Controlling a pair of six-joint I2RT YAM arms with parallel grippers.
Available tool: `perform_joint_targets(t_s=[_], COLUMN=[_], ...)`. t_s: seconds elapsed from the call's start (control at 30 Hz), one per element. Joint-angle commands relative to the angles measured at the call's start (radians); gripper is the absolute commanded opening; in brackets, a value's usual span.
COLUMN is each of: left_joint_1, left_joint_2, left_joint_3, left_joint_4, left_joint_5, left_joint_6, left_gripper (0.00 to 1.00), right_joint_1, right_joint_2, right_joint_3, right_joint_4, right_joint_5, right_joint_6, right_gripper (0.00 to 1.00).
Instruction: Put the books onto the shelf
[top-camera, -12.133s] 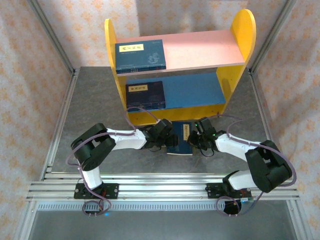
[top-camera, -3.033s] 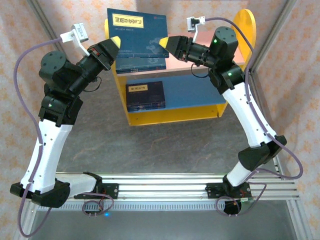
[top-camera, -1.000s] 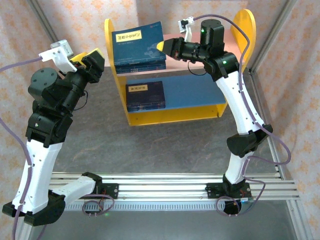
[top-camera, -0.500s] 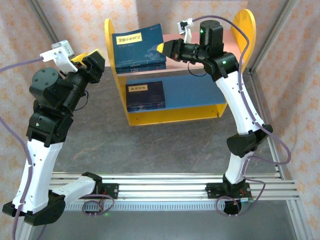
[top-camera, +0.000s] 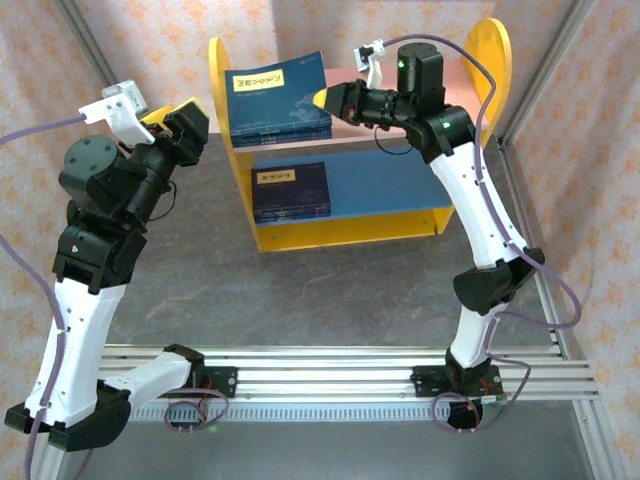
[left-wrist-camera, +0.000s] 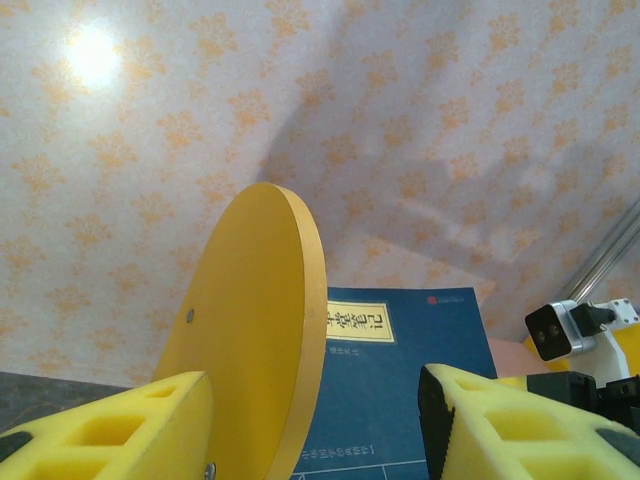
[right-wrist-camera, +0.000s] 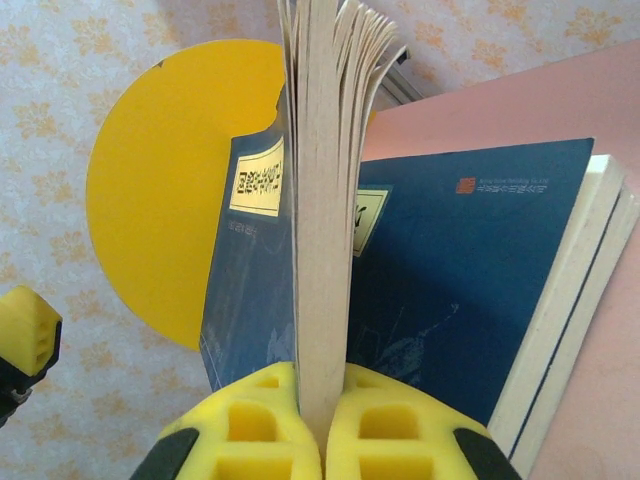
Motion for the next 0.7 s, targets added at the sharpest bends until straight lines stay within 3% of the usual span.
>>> perform_joint_targets(t_s=[0.0, 0.2, 0.47, 0.67], left_joint_1=[0.001, 0.001, 0.001, 0.001], left_joint_2=[-0.015, -0.018, -0.019, -0.018], left_joint_3=[-0.004, -0.003, 0.005, 0.008], left_joint_4=[0.015, 0.015, 0.007, 0.004], left_joint_5=[-0.013, -0.014, -0.017, -0.020], left_joint_6=[0.018, 0.018, 0.019, 0.022], left_gripper=[0.55, 0.55, 0.55, 0.55], right_joint_1=[0.010, 0.010, 0.010, 0.009], right_joint_2=[-0.024, -0.024, 0.022, 0.036], right_joint_3=[-0.003, -0.009, 0.066, 0.093], right_joint_4=[0.052, 0.049, 0.009, -0.011], right_joint_5=[-0.030, -0.031, -0.027, -0.012], right_joint_6=[0.017, 0.013, -0.004, -0.018], right_gripper=[0.00, 0.01, 0.18, 0.24])
